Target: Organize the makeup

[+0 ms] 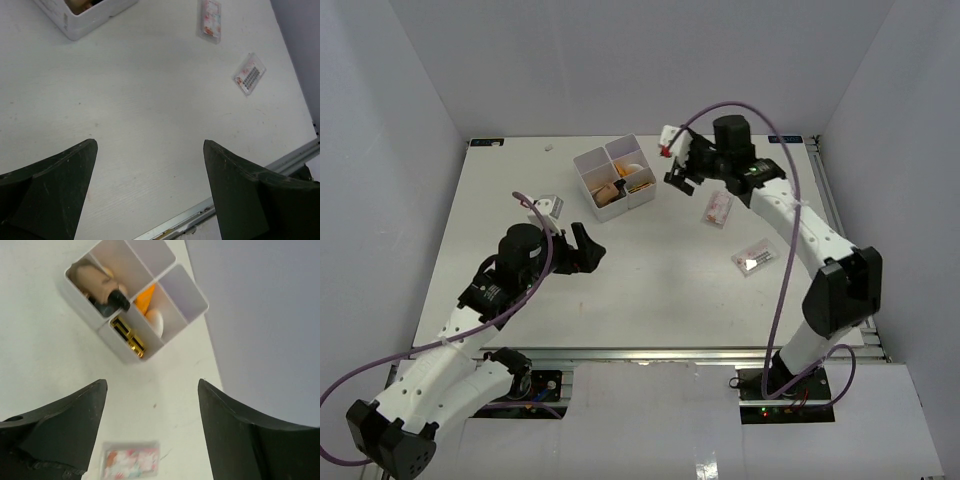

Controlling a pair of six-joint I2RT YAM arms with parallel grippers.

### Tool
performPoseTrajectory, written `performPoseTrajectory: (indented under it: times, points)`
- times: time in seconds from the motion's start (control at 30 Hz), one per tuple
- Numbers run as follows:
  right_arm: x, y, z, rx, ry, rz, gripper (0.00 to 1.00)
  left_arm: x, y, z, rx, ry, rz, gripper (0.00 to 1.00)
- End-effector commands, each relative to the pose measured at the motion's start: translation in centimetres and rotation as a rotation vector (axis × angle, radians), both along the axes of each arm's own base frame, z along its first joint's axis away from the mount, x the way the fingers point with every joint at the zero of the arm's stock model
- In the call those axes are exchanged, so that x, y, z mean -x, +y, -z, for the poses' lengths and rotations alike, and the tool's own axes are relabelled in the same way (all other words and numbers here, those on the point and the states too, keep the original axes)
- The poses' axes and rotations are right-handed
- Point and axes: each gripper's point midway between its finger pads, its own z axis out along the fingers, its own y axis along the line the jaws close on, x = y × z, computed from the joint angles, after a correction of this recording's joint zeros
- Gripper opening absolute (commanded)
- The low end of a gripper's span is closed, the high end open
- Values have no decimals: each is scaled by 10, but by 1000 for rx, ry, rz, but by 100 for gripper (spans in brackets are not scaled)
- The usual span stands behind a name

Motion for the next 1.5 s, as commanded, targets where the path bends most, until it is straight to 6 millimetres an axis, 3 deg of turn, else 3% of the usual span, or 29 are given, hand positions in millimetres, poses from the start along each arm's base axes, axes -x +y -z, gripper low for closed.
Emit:
performPoseTrajectory:
  times: [0.0, 0.07, 0.2, 0.33, 0.4, 0.47, 0.53, 0.7, 0.93, 1.07, 1.27, 1.33, 1.43, 1.47]
  points:
    - [37, -72, 21, -261, 412, 202, 88, 11, -36, -11, 111, -8, 193, 98]
    - [42, -119, 45, -323, 539, 359, 91, 14, -44, -10, 151, 7, 227, 98]
    - [61, -185, 76, -446, 711, 599, 98, 20, -59, -6, 214, 30, 296, 98]
    - [82, -224, 117, -494, 840, 799, 90, 24, -69, 3, 252, 63, 344, 98]
    - [85, -241, 128, -495, 848, 893, 90, 24, -72, 11, 260, 89, 351, 98]
    - [83, -268, 144, -488, 838, 1117, 90, 24, -75, 17, 265, 107, 361, 98]
    - [84, -279, 153, -498, 872, 1242, 90, 22, -78, 23, 265, 132, 368, 98]
    - [84, -284, 161, -534, 929, 1338, 90, 18, -83, 31, 251, 163, 377, 98]
    - [80, -280, 164, -524, 917, 1283, 90, 12, -102, 39, 210, 172, 409, 98]
    - [81, -256, 155, -453, 919, 1005, 90, 10, -130, 36, 142, 127, 477, 98]
    - [101, -222, 105, -316, 745, 500, 90, 3, -179, 50, -3, 79, 591, 98]
    - [121, -208, 90, -253, 637, 286, 90, -2, -193, 66, -58, 118, 613, 98]
    - [173, -186, 74, -68, 382, -143, 90, -5, -206, 64, -79, 126, 642, 98]
    - [181, -187, 73, -11, 332, -189, 90, -5, -205, 66, -88, 137, 638, 98]
